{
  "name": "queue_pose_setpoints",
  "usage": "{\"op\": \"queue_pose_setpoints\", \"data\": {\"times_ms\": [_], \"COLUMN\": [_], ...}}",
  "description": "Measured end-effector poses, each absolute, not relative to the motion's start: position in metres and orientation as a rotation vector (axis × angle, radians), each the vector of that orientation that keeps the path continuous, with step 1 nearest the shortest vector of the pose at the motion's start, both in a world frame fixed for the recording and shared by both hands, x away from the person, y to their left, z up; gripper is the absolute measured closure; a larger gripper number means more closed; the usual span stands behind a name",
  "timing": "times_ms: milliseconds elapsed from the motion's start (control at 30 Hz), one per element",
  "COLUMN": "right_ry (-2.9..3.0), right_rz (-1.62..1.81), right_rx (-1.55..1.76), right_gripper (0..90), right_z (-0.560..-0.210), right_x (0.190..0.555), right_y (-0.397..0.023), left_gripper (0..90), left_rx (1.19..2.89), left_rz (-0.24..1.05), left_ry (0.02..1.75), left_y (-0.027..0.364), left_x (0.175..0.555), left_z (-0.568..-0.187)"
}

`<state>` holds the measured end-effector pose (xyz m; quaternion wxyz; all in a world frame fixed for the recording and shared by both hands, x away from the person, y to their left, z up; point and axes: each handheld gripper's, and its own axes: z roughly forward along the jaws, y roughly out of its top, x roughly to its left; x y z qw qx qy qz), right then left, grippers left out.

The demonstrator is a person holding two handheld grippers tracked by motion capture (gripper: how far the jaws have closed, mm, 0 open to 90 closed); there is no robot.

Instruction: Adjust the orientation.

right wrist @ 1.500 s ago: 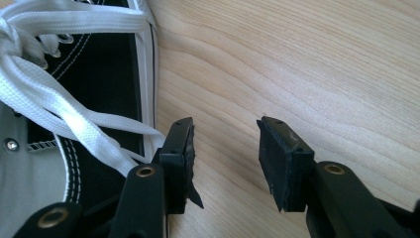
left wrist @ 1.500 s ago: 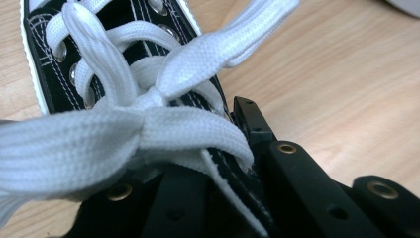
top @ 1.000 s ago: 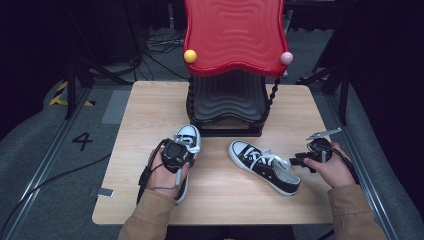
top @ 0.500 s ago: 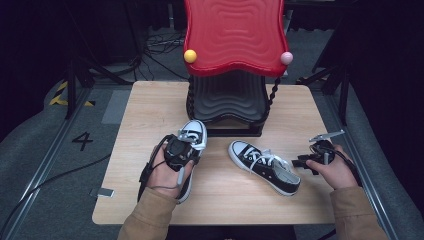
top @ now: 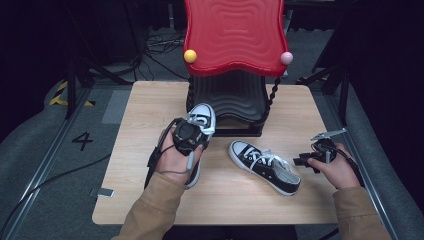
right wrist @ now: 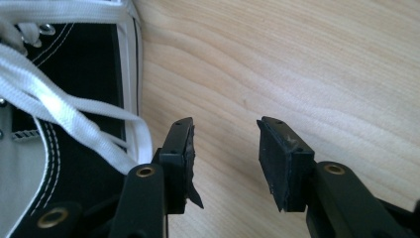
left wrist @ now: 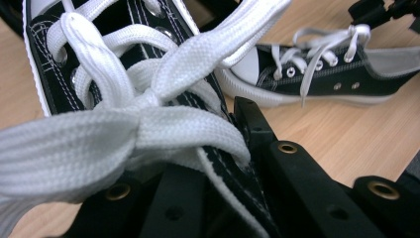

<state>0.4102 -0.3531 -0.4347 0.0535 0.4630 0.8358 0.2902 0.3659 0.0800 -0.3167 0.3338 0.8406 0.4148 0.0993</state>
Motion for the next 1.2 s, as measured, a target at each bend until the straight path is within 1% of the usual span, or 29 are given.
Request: {"op": "queue_pose_setpoints", "data": {"times_ms": [167, 500, 800, 900, 967, 1200], "right_ry": [2.543, 2.552, 2.562, 2.567, 2.568, 2.570], "right_rz": [0.909, 0.956, 0.953, 0.950, 0.950, 0.948], "right_rx": [1.429, 1.415, 1.408, 1.405, 1.407, 1.412], "right_gripper": [58.3, 58.2, 58.2, 58.3, 58.4, 58.3], "right_z": [-0.438, -0.439, -0.440, -0.441, -0.442, -0.444], "right_x": [0.412, 0.415, 0.414, 0.413, 0.412, 0.407], "right_y": [-0.358, -0.359, -0.356, -0.356, -0.356, -0.360], "left_gripper": [83.2, 82.9, 81.7, 81.5, 81.6, 82.1], "left_rx": [2.178, 2.131, 2.044, 2.052, 2.072, 2.032], "left_rz": [0.312, 0.360, 0.375, 0.418, 0.476, 0.523], "left_ry": [1.098, 1.115, 1.160, 1.153, 1.162, 1.184], "left_y": [0.064, 0.048, 0.039, 0.035, 0.030, 0.024], "left_x": [0.385, 0.417, 0.439, 0.446, 0.449, 0.459], "left_z": [-0.309, -0.296, -0.301, -0.304, -0.305, -0.306]}}
